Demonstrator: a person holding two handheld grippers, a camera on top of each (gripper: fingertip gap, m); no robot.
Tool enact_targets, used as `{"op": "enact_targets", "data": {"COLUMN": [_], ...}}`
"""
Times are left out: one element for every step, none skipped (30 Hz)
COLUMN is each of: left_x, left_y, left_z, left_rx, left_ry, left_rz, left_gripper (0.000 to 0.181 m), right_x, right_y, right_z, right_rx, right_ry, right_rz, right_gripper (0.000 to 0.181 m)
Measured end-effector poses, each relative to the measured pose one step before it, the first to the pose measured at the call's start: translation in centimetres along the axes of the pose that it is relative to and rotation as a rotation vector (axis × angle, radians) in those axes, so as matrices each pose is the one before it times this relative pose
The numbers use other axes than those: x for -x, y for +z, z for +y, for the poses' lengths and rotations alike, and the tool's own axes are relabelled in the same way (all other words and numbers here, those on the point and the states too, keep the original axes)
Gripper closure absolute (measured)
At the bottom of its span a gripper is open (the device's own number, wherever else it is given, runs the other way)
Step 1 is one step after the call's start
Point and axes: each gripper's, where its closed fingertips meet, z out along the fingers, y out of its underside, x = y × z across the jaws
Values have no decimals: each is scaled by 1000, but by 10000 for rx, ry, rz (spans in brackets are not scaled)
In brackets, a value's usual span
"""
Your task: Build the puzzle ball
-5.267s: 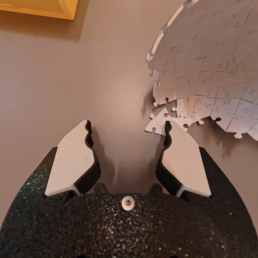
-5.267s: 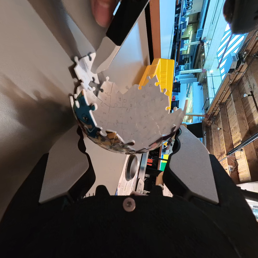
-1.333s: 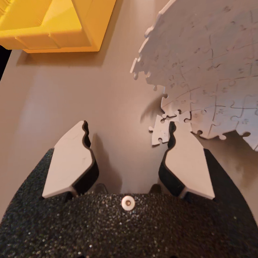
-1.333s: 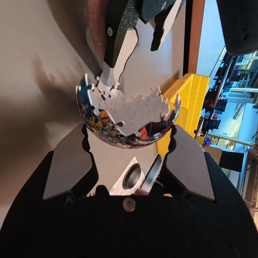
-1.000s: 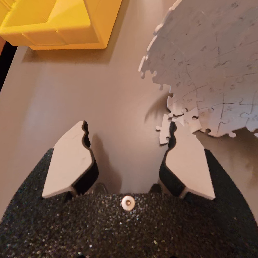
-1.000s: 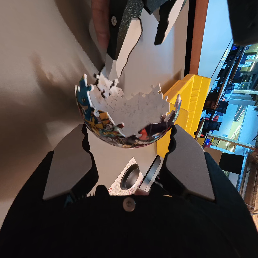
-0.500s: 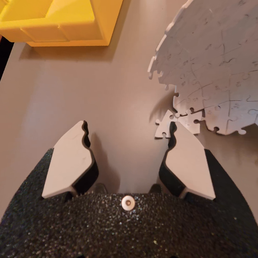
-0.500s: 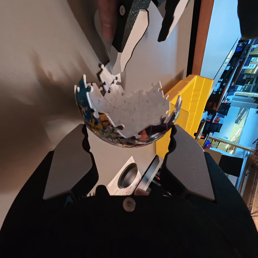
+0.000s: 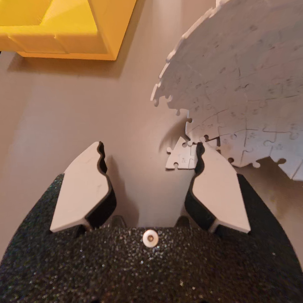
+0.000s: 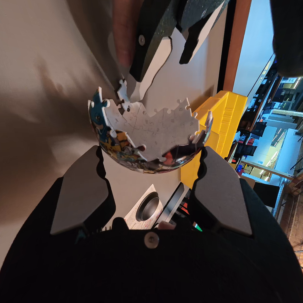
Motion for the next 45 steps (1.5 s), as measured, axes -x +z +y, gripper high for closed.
{"op": "enact_targets", "data": {"left_x": [23, 25, 9, -56, -94, -78, -27, -40, -81, -139, -214, -219, -188, -102, -55, -144, -319, -222, 57, 259, 191, -19, -184, -19, 263, 424, 301, 141, 53, 19, 21, -13, -10, -4, 67, 66, -22, -89, -46, -16, -4, -1, -8, -26, -30], "left_y": [92, 79, 92, 44, 8, -23, -19, -23, -31, 4, -18, -20, -11, 2, 10, 21, 21, 12, 3, -17, -66, -132, -220, -200, -141, -90, -48, -33, 17, 70, 41, 27, 40, 60, 102, 116, 53, 57, 24, 8, 8, -6, 6, 2, -7], "left_z": [-87, -23, 115, 20, 46, 3, -4, -3, 9, 18, 13, 12, 22, 20, 24, 36, 109, 89, 64, -12, -96, -257, -299, -198, 43, 292, 407, 387, 354, 241, -69, -63, 15, 88, 100, 83, -21, -24, -23, -9, -10, 5, -7, -2, -25], "left_rx": [3, 35, 108, 42, 51, 15, -9, -13, -13, -11, -2, 15, 15, 15, 24, 37, 71, 60, 40, -27, -78, -177, -216, -157, 16, 163, 200, 161, 140, 92, -85, -24, 51, 82, 84, 76, 25, 12, 4, 1, -2, -4, -1, -2, -10], "left_ry": [-2, 34, 35, -58, -45, -1, 20, 8, -28, -52, -34, -31, -42, -44, -57, -74, -96, -139, -146, -167, -176, -211, -230, -241, -211, -127, -50, -31, -65, -116, -91, -45, 52, 175, 229, 192, 80, -34, 12, 6, 4, 0, -2, 9, 41], "left_rz": [-38, -54, -57, -11, 29, 10, -27, -20, 5, 33, 87, 93, 79, 50, 35, 104, 241, 207, 54, -75, -40, 83, 207, 104, -63, -155, -81, 35, 74, 88, 51, 25, -28, -78, -153, -178, -106, 10, 17, 19, 2, -2, 1, 8, 10], "left_gripper": [76, 76, 76, 76, 77, 78, 79, 80, 81, 83, 87, 92, 95, 97, 97, 97, 96, 95, 91, 87, 86, 86, 86, 87, 87, 87, 87, 87, 87, 86, 86, 86, 85, 85, 85, 85, 85, 85, 84, 84, 84, 84, 84, 85, 85], "right_x": [13, 5, -6, 13, 4, -1, -7, -1, 6, 5, 3, 0, 12, 14, 3, -1, 5, 7, -4, -3, 1, -7, -13, -2, -5, -1, -2, 7, -2, -4, -2, -13, 8, 0, -2, 0, -10, 6, 13, 4, -6, -4, -6, -7, -11], "right_y": [-4, -4, -28, -12, -17, -15, -9, -11, -4, 7, -11, -2, 5, 8, -5, -14, -2, -1, -9, 4, 14, 5, 9, 8, -5, -11, -14, -14, -6, -6, 17, 15, 4, -3, 1, 9, -6, 7, -6, -2, 4, 21, 19, 11, 7], "right_z": [-66, -81, -85, -73, -57, -52, -8, 8, 25, 41, 35, 31, 18, 26, 27, 11, 15, 28, 51, 15, 5, 47, 82, 48, -36, -56, -87, -113, -81, -78, -58, -65, -87, -87, -46, -9, 2, -1, 10, 2, -20, -21, -19, -28, -46], "right_rx": [-5, -16, -12, 5, 1, -2, 1, 6, -3, -6, -4, -6, -17, -11, -2, 8, 11, 29, 31, 3, -19, 13, 55, 37, -5, -5, -14, -34, -25, -14, -6, -12, -29, -36, -12, 16, 9, -1, 7, 1, -15, -8, -7, -6, -20], "right_ry": [8, -1, -3, 2, -23, -30, -1, 17, 24, 43, 35, 22, 31, 39, 24, 3, -7, -9, -13, -4, 11, 3, -12, -19, -4, 5, -16, -20, -17, -17, -17, -16, -14, -5, -4, -9, -6, 2, -1, -2, 8, 8, -3, -14, -11], "right_rz": [1, 8, 9, -2, 7, 17, 10, 5, 3, -3, 4, 5, 1, -2, 4, 7, 9, 7, 7, 6, 4, 7, 11, 9, 8, 4, 10, 11, 9, 5, 6, 9, 8, 7, 5, 2, 5, 3, 1, 7, 3, -3, 4, 4, 8], "right_gripper": [69, 69, 69, 69, 69, 69, 69, 69, 69, 69, 69, 69, 69, 69, 69, 68, 69, 69, 69, 69, 69, 69, 69, 69, 69, 69, 69, 69, 69, 69, 69, 69, 69, 69, 69, 69, 69, 69, 69, 69, 69, 68, 68, 68, 68]}}
